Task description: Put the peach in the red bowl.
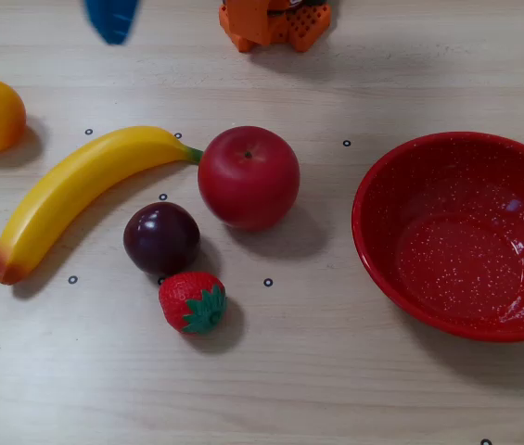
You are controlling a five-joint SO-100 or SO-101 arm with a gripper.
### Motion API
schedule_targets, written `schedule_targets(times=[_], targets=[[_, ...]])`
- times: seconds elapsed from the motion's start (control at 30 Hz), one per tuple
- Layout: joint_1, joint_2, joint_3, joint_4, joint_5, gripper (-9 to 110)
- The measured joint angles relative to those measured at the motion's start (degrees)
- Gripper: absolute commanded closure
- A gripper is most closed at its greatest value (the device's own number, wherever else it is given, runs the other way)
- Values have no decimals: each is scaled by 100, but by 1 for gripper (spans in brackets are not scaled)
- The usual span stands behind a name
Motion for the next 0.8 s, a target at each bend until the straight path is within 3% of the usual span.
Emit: schedule_targets(times=[0.2,0.4,0.8], targets=[[-1160,-1529,-1890,738,1389,101],[-2355,-2856,-3261,949,3419,100],[-3586,-4219,-4210,1011,5748,54]])
